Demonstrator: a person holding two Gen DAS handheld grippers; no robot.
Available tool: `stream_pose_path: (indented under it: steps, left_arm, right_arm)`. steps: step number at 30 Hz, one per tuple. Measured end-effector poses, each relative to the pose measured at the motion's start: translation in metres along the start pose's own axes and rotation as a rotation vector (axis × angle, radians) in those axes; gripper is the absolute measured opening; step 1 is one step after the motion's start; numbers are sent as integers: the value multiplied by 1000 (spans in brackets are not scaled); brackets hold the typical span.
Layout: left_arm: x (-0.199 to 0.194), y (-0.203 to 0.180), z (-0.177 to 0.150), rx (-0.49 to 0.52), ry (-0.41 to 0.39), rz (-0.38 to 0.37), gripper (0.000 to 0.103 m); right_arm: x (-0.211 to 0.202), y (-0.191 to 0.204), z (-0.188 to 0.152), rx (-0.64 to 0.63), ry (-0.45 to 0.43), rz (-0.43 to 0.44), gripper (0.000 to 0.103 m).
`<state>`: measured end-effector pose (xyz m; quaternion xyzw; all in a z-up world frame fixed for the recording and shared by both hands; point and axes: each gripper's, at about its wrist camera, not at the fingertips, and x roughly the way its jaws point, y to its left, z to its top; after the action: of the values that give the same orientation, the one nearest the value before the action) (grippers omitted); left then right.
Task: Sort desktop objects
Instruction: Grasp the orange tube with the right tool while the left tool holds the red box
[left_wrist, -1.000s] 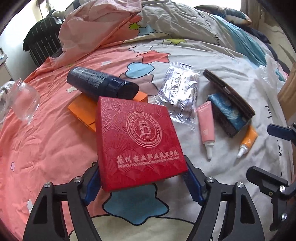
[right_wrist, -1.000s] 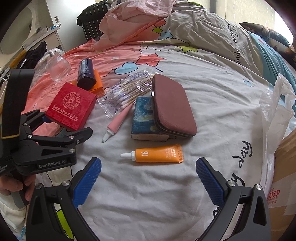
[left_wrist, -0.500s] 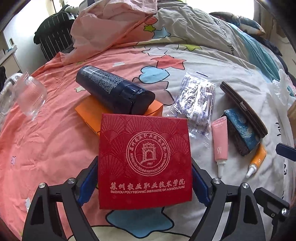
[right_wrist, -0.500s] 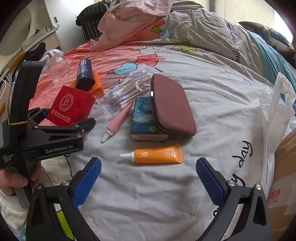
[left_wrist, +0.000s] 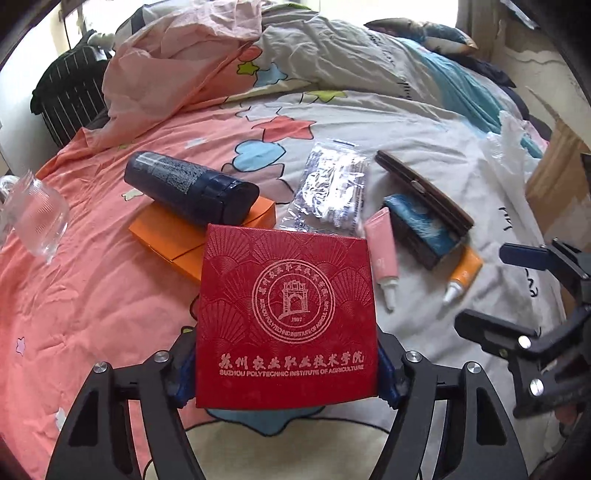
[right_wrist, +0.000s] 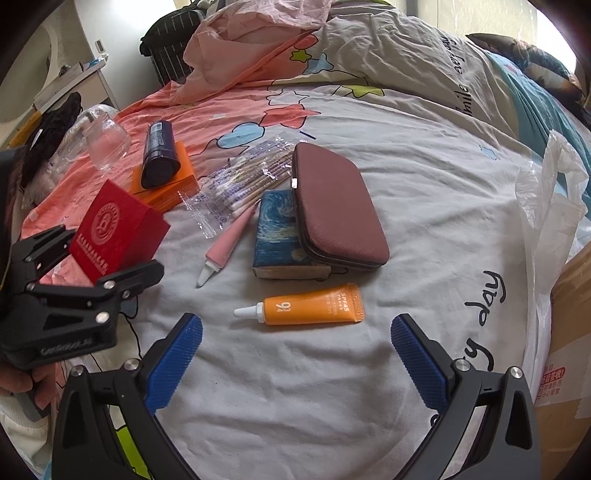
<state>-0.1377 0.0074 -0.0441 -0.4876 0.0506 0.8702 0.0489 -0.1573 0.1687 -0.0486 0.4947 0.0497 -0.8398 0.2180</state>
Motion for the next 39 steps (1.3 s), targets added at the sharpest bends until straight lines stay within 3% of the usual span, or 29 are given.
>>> stream_pose_path:
  steps: [7, 13, 23, 27, 33, 34, 38, 39]
  left_arm:
    - [-7, -10, -11, 53, 17, -30, 74]
    - [-10, -15, -16, 65, 25, -64, 74]
    - [-13, -22, -17, 76, 33, -127, 74]
    - [-13, -22, -18, 74, 37, -138, 74]
    - [-13, -18, -20, 64, 37, -148, 74]
    - [-13, -19, -20, 65, 37, -150, 74]
    - [-14, -21, -23, 74, 44, -159, 74]
    - [-14, -22, -23, 73, 45, -160, 74]
  right_arm:
    - [3, -5, 5, 87, 33, 41, 101]
    - [8, -2, 10, 135, 56, 42, 80]
    - [17, 4, 19, 171, 87, -3, 80]
    - [23, 15, 21, 102, 120, -66, 81]
    - [19, 5, 17, 185, 112, -37, 79]
    - [19, 5, 17, 187, 109, -46, 75]
    - [14, 5, 14, 170, 101, -107, 34]
    - [13, 3, 13, 170, 104, -104, 30]
